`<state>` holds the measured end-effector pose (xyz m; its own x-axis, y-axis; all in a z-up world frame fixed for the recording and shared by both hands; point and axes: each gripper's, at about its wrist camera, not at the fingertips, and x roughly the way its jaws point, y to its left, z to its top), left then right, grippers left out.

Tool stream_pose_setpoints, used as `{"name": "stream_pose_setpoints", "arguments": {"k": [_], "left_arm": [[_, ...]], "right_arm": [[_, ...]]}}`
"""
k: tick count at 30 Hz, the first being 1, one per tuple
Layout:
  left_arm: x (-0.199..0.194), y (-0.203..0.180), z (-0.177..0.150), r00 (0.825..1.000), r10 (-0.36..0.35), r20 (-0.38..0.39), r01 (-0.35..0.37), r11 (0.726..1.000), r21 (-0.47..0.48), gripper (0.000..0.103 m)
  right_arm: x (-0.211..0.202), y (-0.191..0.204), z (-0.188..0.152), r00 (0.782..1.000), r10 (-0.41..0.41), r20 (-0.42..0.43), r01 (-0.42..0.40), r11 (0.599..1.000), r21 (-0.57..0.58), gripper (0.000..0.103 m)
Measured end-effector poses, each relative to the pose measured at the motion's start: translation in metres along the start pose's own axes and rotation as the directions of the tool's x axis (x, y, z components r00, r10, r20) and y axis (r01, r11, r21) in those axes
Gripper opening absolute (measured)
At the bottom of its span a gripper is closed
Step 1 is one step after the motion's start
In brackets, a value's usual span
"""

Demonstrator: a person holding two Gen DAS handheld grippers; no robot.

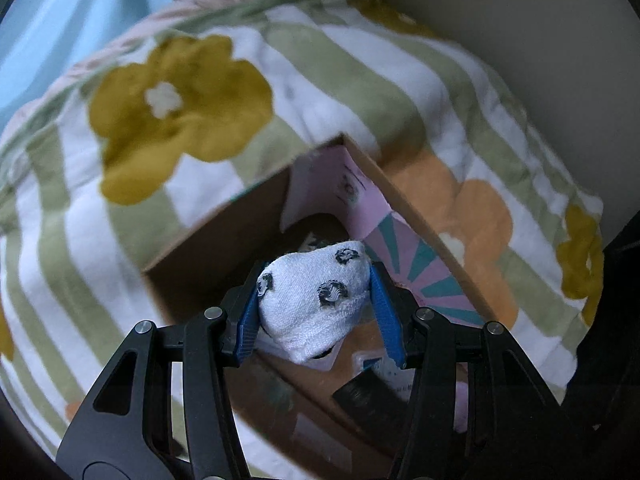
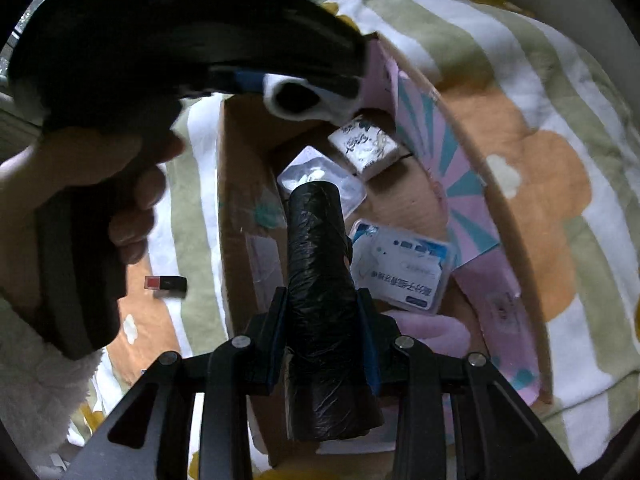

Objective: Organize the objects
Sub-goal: 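Lower both items into the cardboard box and open both tools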

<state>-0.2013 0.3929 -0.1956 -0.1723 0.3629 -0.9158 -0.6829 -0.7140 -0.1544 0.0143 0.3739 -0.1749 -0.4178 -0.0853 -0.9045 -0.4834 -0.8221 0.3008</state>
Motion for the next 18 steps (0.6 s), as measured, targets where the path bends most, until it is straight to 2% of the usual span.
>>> {"name": "stream_pose_setpoints", "arguments": {"k": [3, 6, 7, 8, 9, 10, 11, 12, 18], "left_arm": [[0.014, -0.008, -0.002, 1.0, -0.003, -0.023, 0.003, 1.0, 0.027, 0.047], [0.02, -0.015, -0.002, 0.999, 0.018, -0.042, -0.016, 0.998, 0.055, 0.047], [0.02, -0.017, -0.001, 0.999, 0.028, -0.043, -0.025, 0.998, 0.063, 0.048], [0.021, -0.019, 0.0, 0.998, 0.027, -0.053, -0.023, 0.997, 0.07, 0.055], [0.021, -0.02, 0.001, 0.998, 0.025, -0.064, -0.021, 0.997, 0.076, 0.075], [0.019, -0.022, 0.002, 0.997, 0.039, -0.067, -0.033, 0.996, 0.087, 0.092], [0.015, -0.022, 0.001, 0.997, 0.05, -0.051, -0.045, 0.994, 0.096, 0.103], [0.011, -0.023, 0.001, 0.998, 0.054, -0.041, -0.049, 0.993, 0.107, 0.103], [-0.001, -0.02, -0.002, 0.996, 0.071, -0.046, -0.065, 0.99, 0.121, 0.103]], "right_arm": [[0.002, -0.003, -0.001, 1.0, 0.014, 0.004, -0.014, 1.0, 0.002, 0.03], [0.005, -0.003, 0.001, 0.998, 0.069, 0.006, -0.069, 0.997, -0.018, 0.031], [0.006, -0.002, 0.002, 0.997, 0.073, 0.001, -0.073, 0.997, -0.02, 0.041], [0.007, -0.002, 0.002, 0.997, 0.071, 0.001, -0.071, 0.997, -0.018, 0.051], [0.005, -0.002, 0.002, 0.997, 0.072, 0.012, -0.072, 0.997, -0.012, 0.078], [0.003, -0.003, 0.002, 0.997, 0.074, 0.029, -0.073, 0.997, -0.009, 0.097], [-0.001, -0.003, 0.001, 0.996, 0.071, 0.053, -0.071, 0.997, -0.006, 0.102], [-0.004, -0.004, 0.0, 0.995, 0.063, 0.073, -0.063, 0.998, -0.002, 0.102], [-0.007, -0.013, -0.004, 0.997, 0.057, 0.054, -0.058, 0.998, 0.004, 0.102]]}}
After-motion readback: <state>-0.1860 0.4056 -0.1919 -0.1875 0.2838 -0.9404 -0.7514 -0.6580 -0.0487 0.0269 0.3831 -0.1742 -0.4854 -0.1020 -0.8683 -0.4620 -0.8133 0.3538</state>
